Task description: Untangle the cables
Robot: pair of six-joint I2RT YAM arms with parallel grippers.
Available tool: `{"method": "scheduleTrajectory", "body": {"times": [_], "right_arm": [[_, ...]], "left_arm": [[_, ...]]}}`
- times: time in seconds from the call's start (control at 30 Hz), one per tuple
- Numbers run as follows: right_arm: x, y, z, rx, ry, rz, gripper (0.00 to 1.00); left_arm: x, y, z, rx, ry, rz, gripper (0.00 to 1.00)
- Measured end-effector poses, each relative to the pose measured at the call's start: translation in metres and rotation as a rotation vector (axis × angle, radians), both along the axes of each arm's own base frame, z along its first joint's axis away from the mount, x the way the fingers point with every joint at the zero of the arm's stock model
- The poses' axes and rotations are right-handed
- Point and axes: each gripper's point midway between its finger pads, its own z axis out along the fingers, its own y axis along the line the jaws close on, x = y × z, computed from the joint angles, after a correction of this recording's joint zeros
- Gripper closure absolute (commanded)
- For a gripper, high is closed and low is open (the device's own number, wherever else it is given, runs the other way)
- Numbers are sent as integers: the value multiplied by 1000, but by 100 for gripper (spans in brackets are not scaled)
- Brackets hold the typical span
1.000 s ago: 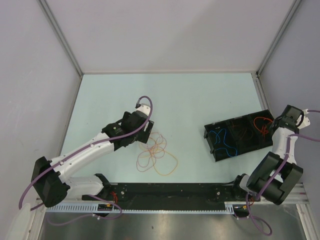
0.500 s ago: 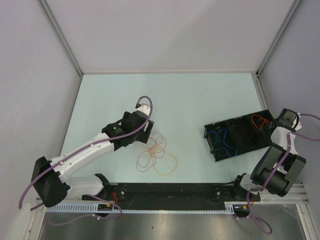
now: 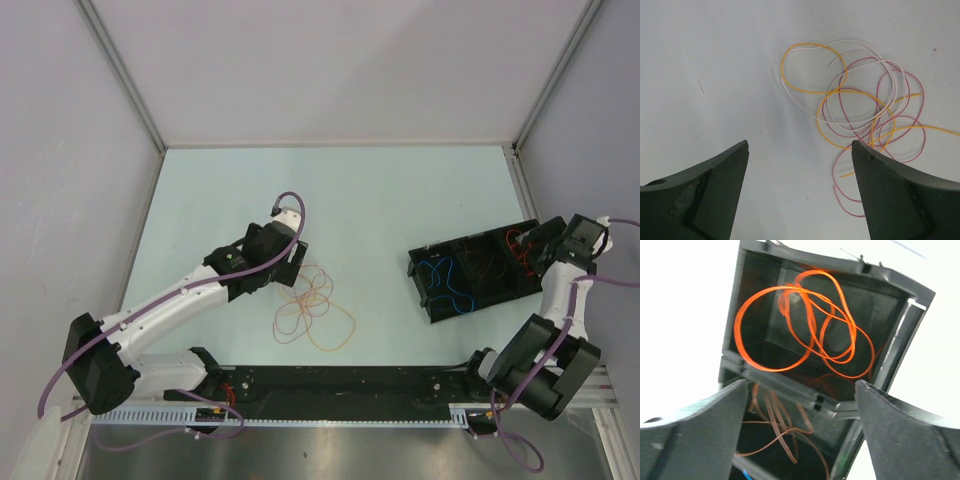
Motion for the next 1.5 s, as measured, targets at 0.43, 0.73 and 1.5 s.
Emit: {"method": "scheduleTrajectory", "body": {"times": [0.43, 0.73, 1.5], "right_arm": [[35, 110, 115, 38, -371, 358, 0], [35, 269, 132, 53, -421, 840, 0], [-2, 367, 16, -27, -25, 1156, 0]], "left_arm": [[0, 0, 1, -4, -4, 1, 11], [1, 5, 14, -22, -49, 20, 11], [-18, -62, -65, -184, 120, -61, 24]]}}
